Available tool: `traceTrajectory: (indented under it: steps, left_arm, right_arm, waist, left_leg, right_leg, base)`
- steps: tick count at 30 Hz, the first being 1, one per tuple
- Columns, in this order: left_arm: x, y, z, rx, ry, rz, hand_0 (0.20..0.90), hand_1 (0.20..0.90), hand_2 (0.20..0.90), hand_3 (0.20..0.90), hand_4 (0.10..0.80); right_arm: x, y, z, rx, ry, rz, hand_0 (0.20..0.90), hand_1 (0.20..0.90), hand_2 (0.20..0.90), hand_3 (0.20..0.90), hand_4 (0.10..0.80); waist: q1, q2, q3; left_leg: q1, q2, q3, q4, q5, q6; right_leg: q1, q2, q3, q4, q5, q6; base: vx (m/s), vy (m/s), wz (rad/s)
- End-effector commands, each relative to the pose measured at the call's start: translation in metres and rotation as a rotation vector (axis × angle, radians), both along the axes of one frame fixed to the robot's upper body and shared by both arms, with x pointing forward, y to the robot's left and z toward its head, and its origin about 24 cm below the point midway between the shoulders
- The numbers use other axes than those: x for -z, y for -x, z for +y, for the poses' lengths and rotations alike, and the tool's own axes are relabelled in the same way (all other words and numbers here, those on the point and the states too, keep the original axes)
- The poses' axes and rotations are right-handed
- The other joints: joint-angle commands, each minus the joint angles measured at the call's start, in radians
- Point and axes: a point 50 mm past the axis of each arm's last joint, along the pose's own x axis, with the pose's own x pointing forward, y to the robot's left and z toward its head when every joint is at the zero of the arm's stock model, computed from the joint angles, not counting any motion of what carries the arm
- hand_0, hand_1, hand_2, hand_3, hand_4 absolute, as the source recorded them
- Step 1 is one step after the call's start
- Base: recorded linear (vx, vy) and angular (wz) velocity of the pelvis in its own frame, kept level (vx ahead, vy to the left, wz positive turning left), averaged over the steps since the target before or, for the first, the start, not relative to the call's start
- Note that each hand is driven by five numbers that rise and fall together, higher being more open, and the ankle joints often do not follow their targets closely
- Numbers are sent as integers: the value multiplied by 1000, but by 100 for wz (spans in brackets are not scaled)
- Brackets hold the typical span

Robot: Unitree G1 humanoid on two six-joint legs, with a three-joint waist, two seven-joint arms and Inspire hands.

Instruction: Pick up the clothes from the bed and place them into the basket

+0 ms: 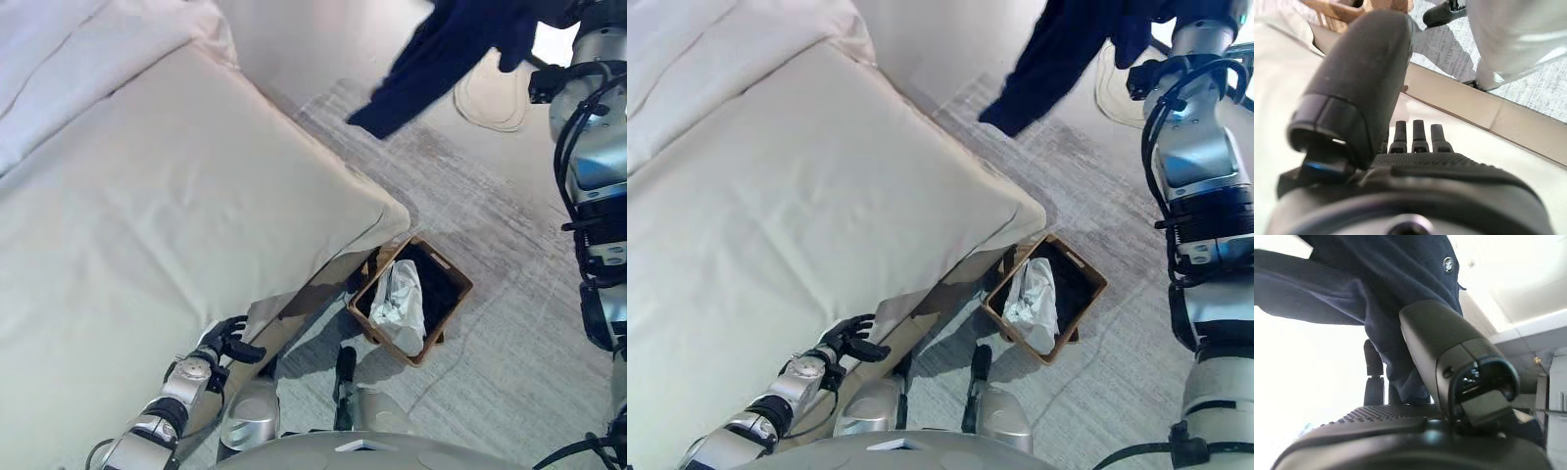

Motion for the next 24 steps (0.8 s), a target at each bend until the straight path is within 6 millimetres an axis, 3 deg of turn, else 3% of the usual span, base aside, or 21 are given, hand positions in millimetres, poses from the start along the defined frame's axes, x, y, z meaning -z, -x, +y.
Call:
traceTrajectory:
  steps: [1,8,14,20,24]
  left_arm:
    - [20,49,17,83,-89,191,900,900,900,900,800]
    - [18,48,26,121,-123,214,900,900,900,900,800]
    - [12,37,29,137,-125,177,900,900,900,900,800]
    - [12,39,27,128,-104,153,900,900,900,900,800]
    - [10,37,29,111,-107,137,900,900,900,900,800]
  right_arm:
    - [-38,20,-12,46,89,-126,300,300,300,200,100]
    - [-38,24,-30,87,85,-59,300,300,300,200,100]
    - [-17,21,-47,142,107,77,300,300,300,200,100]
    - [22,22,-70,223,167,277,300,300,300,200,100]
    - [66,29,-67,192,155,352,300,300,300,200,100]
  waist:
    - [6,-31,-198]
    - [-6,-35,-204]
    - [-16,-30,-197]
    - [-38,-16,-196]
    - [-70,5,-156]
  left_leg:
    - [16,-26,-9,36,-124,30]
    - [26,-21,1,59,-139,25]
    - [33,-20,5,71,-147,27]
    - [47,-17,8,64,-149,29]
    - [14,-14,11,104,-155,35]
  right_leg:
    - [31,-6,-20,53,-82,25]
    - [43,-10,-16,53,-86,25]
    - [50,-9,-20,75,-103,20]
    - [53,-6,-10,83,-115,15]
    - [10,-6,10,131,-128,7]
  base:
    - [14,-61,-5]
    - [-7,-55,-9]
    - [-14,-50,-6]
    - [36,-32,-1]
    - [-38,-60,2]
